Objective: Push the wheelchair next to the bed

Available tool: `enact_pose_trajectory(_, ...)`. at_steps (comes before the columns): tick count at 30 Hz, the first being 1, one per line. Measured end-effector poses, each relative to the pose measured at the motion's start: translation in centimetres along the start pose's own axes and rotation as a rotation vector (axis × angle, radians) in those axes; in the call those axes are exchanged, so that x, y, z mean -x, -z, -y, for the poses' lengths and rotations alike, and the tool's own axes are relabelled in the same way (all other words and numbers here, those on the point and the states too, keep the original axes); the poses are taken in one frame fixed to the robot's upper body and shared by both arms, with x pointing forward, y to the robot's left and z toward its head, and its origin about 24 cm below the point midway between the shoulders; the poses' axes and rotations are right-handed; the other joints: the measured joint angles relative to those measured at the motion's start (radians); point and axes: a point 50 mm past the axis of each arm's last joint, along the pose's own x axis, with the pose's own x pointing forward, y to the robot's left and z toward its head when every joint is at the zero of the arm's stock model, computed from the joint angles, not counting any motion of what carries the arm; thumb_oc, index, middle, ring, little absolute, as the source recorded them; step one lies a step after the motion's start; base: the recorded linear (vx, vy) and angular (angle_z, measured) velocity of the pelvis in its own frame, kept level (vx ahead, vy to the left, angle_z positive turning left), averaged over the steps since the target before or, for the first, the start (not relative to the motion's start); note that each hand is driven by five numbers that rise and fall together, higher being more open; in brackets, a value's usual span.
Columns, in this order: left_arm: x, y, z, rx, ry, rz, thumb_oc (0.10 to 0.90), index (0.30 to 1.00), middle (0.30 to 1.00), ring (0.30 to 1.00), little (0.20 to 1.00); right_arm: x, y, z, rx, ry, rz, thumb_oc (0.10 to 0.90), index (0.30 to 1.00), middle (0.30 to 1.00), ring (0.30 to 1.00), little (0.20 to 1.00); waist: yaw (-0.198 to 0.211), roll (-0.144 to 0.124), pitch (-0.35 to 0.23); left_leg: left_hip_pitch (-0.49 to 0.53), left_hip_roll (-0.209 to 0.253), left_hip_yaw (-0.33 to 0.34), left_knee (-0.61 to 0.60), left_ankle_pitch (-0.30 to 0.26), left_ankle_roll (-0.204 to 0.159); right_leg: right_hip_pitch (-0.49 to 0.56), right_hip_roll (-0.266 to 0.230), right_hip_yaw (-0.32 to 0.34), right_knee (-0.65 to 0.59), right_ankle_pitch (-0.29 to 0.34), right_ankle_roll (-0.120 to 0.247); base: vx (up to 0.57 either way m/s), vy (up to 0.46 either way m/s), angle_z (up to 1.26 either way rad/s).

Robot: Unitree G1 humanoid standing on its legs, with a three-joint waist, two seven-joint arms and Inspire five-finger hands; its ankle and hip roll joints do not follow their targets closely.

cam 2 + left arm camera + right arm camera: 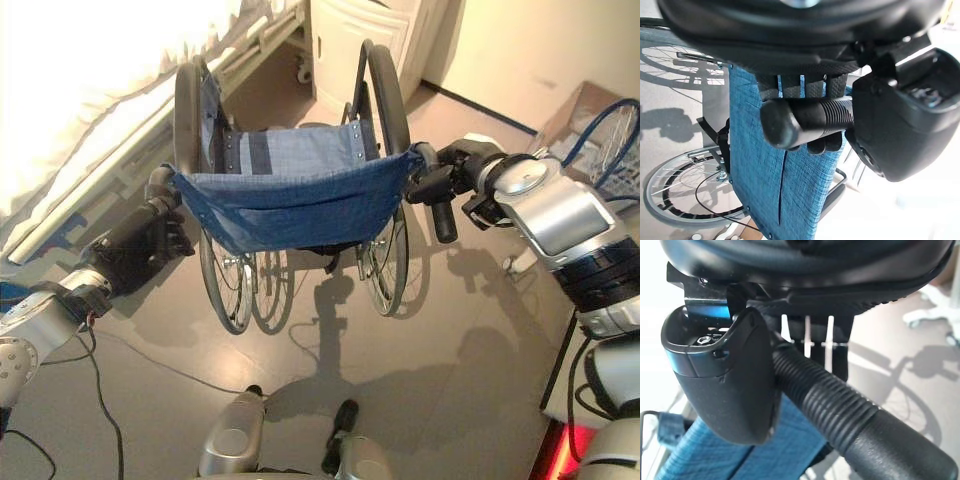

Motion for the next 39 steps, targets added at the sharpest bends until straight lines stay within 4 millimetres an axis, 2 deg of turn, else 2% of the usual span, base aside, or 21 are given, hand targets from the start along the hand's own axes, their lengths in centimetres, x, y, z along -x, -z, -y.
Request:
enact_pose_trajectory(1, 0.0, 0.2, 0.1, 0.0, 0.006, -0.008, 0.4, 0.3, 0.3, 0.3, 0.3, 0.0, 0.3, 0.0, 0.004, 0.004, -0.01, 0.4, 0.3, 0.3, 0.3, 0.3, -0.005, 0.0, 0.0, 0.014, 0.001, 0.069, -0.102, 0.041, 0.055, 0.022, -0.002, -0.002, -0.007, 0.0, 0.0, 0.22, 0.142, 0.34)
enact_pose_trajectory(2, 0.0, 0.3, 0.2, -0.002, 0.016, -0.016, 0.4, 0.3, 0.3, 0.3, 0.3, 0.0, 0.7, 0.0, 0.005, 0.005, -0.021, 0.4, 0.3, 0.3, 0.3, 0.3, -0.013, 0.001, -0.002, 0.028, 0.001, 0.097, -0.204, 0.088, 0.112, 0.045, -0.002, 0.0, -0.014, 0.0, 0.0, 0.19, 0.149, 0.39)
enact_pose_trajectory(3, 0.0, 0.4, 0.2, -0.002, 0.021, -0.016, 0.4, 0.3, 0.3, 0.3, 0.3, -0.1, 0.8, 0.0, 0.01, 0.007, -0.024, 0.4, 0.3, 0.3, 0.3, 0.3, -0.017, 0.003, -0.002, 0.037, 0.001, 0.106, -0.26, 0.125, 0.134, 0.058, 0.002, 0.001, -0.022, -0.001, 0.001, 0.19, 0.147, 0.2)
enact_pose_trajectory(4, 0.0, 0.4, 0.3, -0.005, 0.028, -0.017, 0.4, 0.3, 0.3, 0.3, 0.3, -0.1, 0.8, 0.0, 0.011, 0.008, -0.029, 0.4, 0.3, 0.3, 0.3, 0.3, -0.014, 0.009, -0.006, 0.064, 0.003, 0.101, -0.369, 0.202, 0.148, 0.083, 0.014, -0.002, -0.04, -0.005, 0.008, 0.15, 0.135, 0.03)
enact_pose_trajectory(6, -0.1, 0.0, 0.5, -0.006, 0.036, 0.0, 0.4, 0.3, 0.3, 0.3, 0.3, 0.1, 0.7, 0.3, -0.008, 0.016, -0.02, 0.4, 0.3, 0.3, 0.3, 0.3, -0.017, 0.009, -0.007, 0.065, -0.005, 0.081, -0.391, 0.185, 0.123, 0.097, 0.02, -0.009, -0.062, -0.009, 0.024, 0.11, 0.167, 0.07)
enact_pose_trajectory(8, -0.4, -0.7, 0.9, -0.011, 0.055, 0.024, 0.4, 0.3, 0.3, 0.3, 0.3, 0.7, 0.6, 1.4, -0.017, 0.032, -0.02, 0.4, 0.3, 0.3, 0.3, 0.3, -0.025, 0.009, -0.007, 0.066, -0.025, 0.066, -0.413, 0.155, 0.132, 0.095, 0.01, -0.032, -0.076, -0.012, 0.033, 0.07, 0.175, 0.09)
enact_pose_trajectory(10, -0.6, -1.3, 1.0, -0.012, 0.057, 0.039, 0.4, 0.3, 0.3, 0.3, 0.3, 0.9, 0.4, 1.6, -0.022, 0.036, -0.009, 0.4, 0.3, 0.3, 0.3, 0.3, -0.03, 0.008, -0.007, 0.072, -0.035, 0.065, -0.429, 0.14, 0.143, 0.093, 0.0, -0.046, -0.078, -0.03, 0.066, 0.06, 0.143, -0.05)
enact_pose_trajectory(14, -1.2, -2.0, 0.6, 0.0, 0.04, 0.056, 0.4, 0.3, 0.3, 0.3, 0.3, 0.8, 0.1, 1.2, -0.029, 0.023, 0.001, 0.4, 0.3, 0.3, 0.3, 0.3, -0.031, 0.009, -0.007, 0.071, -0.044, 0.075, -0.429, 0.138, 0.143, 0.094, -0.014, -0.054, -0.078, -0.046, 0.108, 0.08, 0.154, -0.05)
enact_pose_trajectory(21, -1.2, -2.2, 0.4, 0.0, 0.034, 0.059, 0.4, 0.3, 0.3, 0.3, 0.3, 0.8, -0.1, 1.2, -0.037, 0.031, 0.015, 0.4, 0.3, 0.3, 0.3, 0.3, -0.031, 0.01, -0.008, 0.076, -0.042, 0.084, -0.434, 0.136, 0.146, 0.096, -0.014, -0.051, -0.078, -0.046, 0.107, 0.02, 0.062, -0.01)
enact_pose_trajectory(22, -1.2, -2.2, 0.4, 0.001, 0.036, 0.059, 0.4, 0.3, 0.3, 0.3, 0.3, 0.8, -0.1, 1.3, -0.038, 0.034, 0.015, 0.431, 0.347, 0.347, 0.347, 0.347, -0.03, 0.01, -0.008, 0.078, -0.042, 0.084, -0.437, 0.136, 0.146, 0.096, -0.013, -0.051, -0.078, -0.046, 0.107, 0.0, 0.0, 0.0)
enact_pose_trajectory(23, -1.2, -2.2, 0.4, 0.001, 0.035, 0.059, 0.4, 0.3, 0.3, 0.3, 0.3, 0.9, -0.2, 1.2, -0.037, 0.033, 0.015, 0.491, 0.436, 0.436, 0.436, 0.436, -0.03, 0.01, -0.008, 0.08, -0.042, 0.084, -0.439, 0.136, 0.146, 0.096, -0.013, -0.051, -0.078, -0.046, 0.107, 0.0, 0.0, 0.0)
enact_pose_trajectory(24, -1.2, -2.2, 0.4, 0.001, 0.035, 0.058, 0.4, 0.3, 0.3, 0.3, 0.3, 0.9, -0.2, 1.2, -0.037, 0.032, 0.015, 0.765, 0.848, 0.848, 0.848, 0.848, -0.03, 0.01, -0.008, 0.082, -0.041, 0.084, -0.441, 0.137, 0.146, 0.097, -0.013, -0.051, -0.078, -0.046, 0.107, 0.0, 0.0, 0.0)
enact_pose_trajectory(25, -1.2, -2.2, 0.4, 0.001, 0.035, 0.058, 0.4, 0.3, 0.3, 0.3, 0.3, 0.9, -0.2, 1.2, -0.037, 0.031, 0.013, 0.8, 0.9, 0.9, 0.9, 0.9, -0.029, 0.01, -0.007, 0.084, -0.04, 0.084, -0.442, 0.137, 0.146, 0.099, -0.012, -0.051, -0.078, -0.046, 0.107, -0.02, -0.032, -0.01)
enact_pose_trajectory(31, -1.2, -2.1, 0.4, 0.0, 0.029, 0.056, 0.4, 0.3, 0.3, 0.3, 0.3, 0.8, -0.1, 1.0, -0.04, 0.024, 0.013, 0.8, 0.9, 0.9, 0.9, 0.9, -0.028, 0.009, -0.007, 0.091, -0.039, 0.084, -0.448, 0.137, 0.146, 0.104, -0.01, -0.051, -0.078, -0.046, 0.107, -0.01, -0.024, 0.0)
enact_pose_trajectory(33, -1.2, -2.1, 0.4, 0.0, 0.028, 0.053, 0.496, 0.444, 0.444, 0.444, 0.444, 0.9, 0.2, 0.9, -0.049, 0.022, 0.014, 0.8, 0.9, 0.9, 0.9, 0.9, -0.027, 0.009, -0.007, 0.097, -0.038, 0.084, -0.452, 0.137, 0.146, 0.108, -0.009, -0.051, -0.078, -0.046, 0.107, 0.0, -0.019, 0.01)
enact_pose_trajectory(34, -1.2, -2.1, 0.4, 0.0, 0.028, 0.052, 0.521, 0.481, 0.481, 0.481, 0.481, 0.9, 0.2, 0.9, -0.05, 0.021, 0.016, 0.8, 0.9, 0.9, 0.9, 0.9, -0.025, 0.009, -0.007, 0.1, -0.038, 0.084, -0.455, 0.137, 0.146, 0.109, -0.009, -0.051, -0.078, -0.046, 0.107, 0.0, -0.036, -0.01)
enact_pose_trajectory(35, -1.2, -2.1, 0.3, 0.0, 0.024, 0.051, 0.728, 0.792, 0.792, 0.792, 0.792, 1.0, 0.3, 0.8, -0.052, 0.019, 0.019, 0.8, 0.9, 0.9, 0.9, 0.9, -0.023, 0.009, -0.007, 0.104, -0.037, 0.084, -0.458, 0.137, 0.146, 0.111, -0.009, -0.051, -0.078, -0.046, 0.107, 0.0, -0.041, -0.03)
enact_pose_trajectory(36, -1.2, -2.1, 0.3, 0.0, 0.019, 0.051, 0.8, 0.9, 0.9, 0.9, 0.9, 1.0, 0.3, 0.7, -0.054, 0.017, 0.02, 0.8, 0.9, 0.9, 0.9, 0.9, -0.023, 0.009, -0.007, 0.107, -0.037, 0.084, -0.46, 0.137, 0.146, 0.113, -0.008, -0.051, -0.078, -0.046, 0.107, 0.0, -0.055, -0.02)
enact_pose_trajectory(39, -1.2, -2.1, 0.3, 0.0, 0.017, 0.051, 0.8, 0.9, 0.9, 0.9, 0.9, 1.0, 0.3, 0.8, -0.057, 0.017, 0.021, 0.8, 0.9, 0.9, 0.9, 0.9, -0.022, 0.007, -0.007, 0.11, -0.037, 0.084, -0.463, 0.137, 0.146, 0.114, -0.008, -0.051, -0.078, -0.046, 0.107, 0.0, -0.01, 0.0)
